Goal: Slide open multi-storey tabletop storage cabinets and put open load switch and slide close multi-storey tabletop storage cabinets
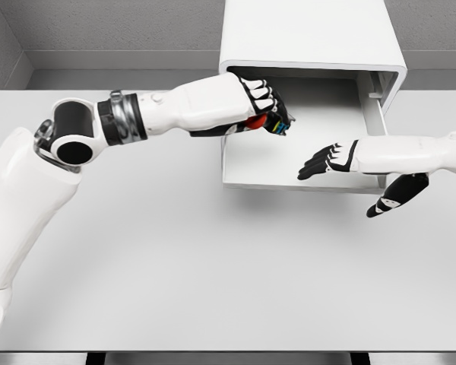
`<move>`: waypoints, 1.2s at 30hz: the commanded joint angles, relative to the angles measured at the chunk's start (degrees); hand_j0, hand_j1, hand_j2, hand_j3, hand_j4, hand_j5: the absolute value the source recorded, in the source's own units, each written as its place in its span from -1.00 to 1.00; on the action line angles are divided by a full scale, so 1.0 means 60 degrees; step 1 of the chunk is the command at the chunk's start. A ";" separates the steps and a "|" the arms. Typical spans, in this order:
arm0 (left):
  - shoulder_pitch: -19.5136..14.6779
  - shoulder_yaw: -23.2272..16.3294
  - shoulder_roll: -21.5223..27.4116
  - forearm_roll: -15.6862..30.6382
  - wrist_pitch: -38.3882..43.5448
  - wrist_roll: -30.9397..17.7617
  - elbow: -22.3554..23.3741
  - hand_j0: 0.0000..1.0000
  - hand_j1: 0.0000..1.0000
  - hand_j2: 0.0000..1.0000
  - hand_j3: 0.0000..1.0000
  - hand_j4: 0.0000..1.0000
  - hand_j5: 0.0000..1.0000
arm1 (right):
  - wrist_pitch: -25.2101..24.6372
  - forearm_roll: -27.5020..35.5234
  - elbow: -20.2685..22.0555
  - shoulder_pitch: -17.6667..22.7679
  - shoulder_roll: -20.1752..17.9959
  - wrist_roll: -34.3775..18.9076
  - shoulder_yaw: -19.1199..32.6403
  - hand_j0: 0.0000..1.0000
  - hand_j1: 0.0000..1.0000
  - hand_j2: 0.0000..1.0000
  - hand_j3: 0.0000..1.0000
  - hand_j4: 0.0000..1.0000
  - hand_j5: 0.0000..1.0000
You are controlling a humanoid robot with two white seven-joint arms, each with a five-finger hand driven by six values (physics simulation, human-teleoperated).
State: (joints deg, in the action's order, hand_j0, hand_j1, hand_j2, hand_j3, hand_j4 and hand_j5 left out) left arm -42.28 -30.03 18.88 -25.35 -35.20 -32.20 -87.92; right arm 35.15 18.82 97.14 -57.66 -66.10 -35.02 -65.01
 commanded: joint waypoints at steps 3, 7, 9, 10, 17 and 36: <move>0.0000 -0.0195 -0.0099 0.0022 0.0033 0.0020 0.0020 -0.24 -0.24 -0.24 -0.24 -0.24 -0.24 | -0.0025 0.0071 0.0011 0.0029 0.0030 0.0004 -0.0034 1.00 1.00 1.00 1.00 1.00 1.00; -0.0015 -0.0342 -0.0187 0.0007 0.0033 0.0020 0.0225 -0.17 -0.17 -0.17 -0.17 -0.17 -0.17 | -0.0025 0.0071 -0.0004 0.0029 0.0001 0.0004 -0.0034 1.00 1.00 1.00 1.00 1.00 1.00; -0.0161 -0.0342 -0.0173 0.0022 0.0033 0.0049 0.0357 0.20 0.20 0.20 0.20 0.20 0.20 | -0.0025 0.0071 0.0011 0.0029 0.0015 0.0004 -0.0034 1.00 1.00 1.00 1.00 1.00 1.00; -0.0205 -0.0342 -0.0173 0.0007 0.0033 0.0049 0.0401 0.32 0.32 0.32 0.32 0.32 0.32 | -0.0025 0.0071 -0.0004 0.0029 0.0015 0.0004 -0.0048 1.00 1.00 1.00 1.00 1.00 1.00; -0.0308 -0.0342 -0.0217 0.0007 0.0033 0.0064 0.0459 0.92 0.92 0.92 0.92 0.92 0.92 | -0.0025 0.0071 0.0011 0.0029 0.0001 0.0004 -0.0048 1.00 1.00 1.00 1.00 1.00 1.00; 0.0204 -0.0342 0.3869 0.4356 0.0033 0.0049 -0.1928 1.00 1.00 1.00 1.00 1.00 1.00 | -0.0025 0.0013 0.0011 0.0044 -0.0073 0.0004 -0.0048 1.00 1.00 1.00 1.00 1.00 1.00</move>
State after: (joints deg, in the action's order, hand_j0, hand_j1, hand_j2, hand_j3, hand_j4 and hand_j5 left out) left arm -39.47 -32.09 34.23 -6.32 -35.19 -31.96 -95.99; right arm 35.16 18.53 97.19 -57.22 -66.71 -35.02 -65.36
